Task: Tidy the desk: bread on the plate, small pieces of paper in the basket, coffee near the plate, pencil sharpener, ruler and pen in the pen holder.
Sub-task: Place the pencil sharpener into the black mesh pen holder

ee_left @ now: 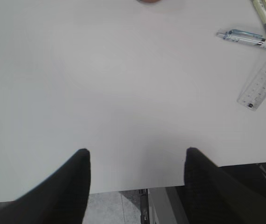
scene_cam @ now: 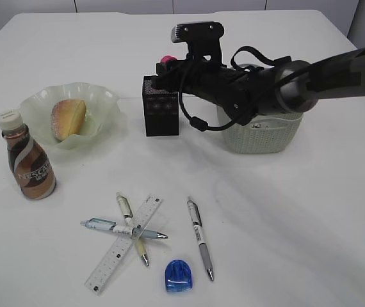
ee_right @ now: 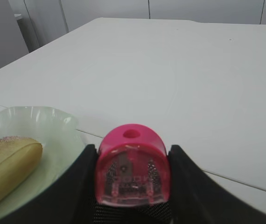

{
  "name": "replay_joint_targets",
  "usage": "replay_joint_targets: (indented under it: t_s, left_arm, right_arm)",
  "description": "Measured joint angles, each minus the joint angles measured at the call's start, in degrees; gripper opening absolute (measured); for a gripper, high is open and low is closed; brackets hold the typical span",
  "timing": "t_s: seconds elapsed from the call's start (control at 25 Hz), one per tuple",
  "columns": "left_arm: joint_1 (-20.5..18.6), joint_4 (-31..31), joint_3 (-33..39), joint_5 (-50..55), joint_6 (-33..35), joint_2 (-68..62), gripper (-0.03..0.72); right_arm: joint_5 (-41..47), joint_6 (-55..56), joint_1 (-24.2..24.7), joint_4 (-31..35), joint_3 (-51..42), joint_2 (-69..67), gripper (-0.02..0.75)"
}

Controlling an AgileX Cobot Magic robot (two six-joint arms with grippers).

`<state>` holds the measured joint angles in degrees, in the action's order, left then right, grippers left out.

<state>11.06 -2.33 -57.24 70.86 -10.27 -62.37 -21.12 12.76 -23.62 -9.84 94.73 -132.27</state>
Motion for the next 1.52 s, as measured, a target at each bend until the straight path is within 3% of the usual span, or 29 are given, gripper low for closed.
replay_joint_targets:
  t_s: [0.28,1.52]
  left_arm:
    - [0.0,0.0,0.0,0.0,0.0,0.0,0.461]
    - [0.0,0.0,0.0,0.0,0.0,0.0,0.461]
  right_arm:
    - [-0.4,0.0,-1.2,-5.5,0.0,0.0,0.304]
    - [1.4,-0.6,-1.4,-5.5,4.7,-3.4,0.304]
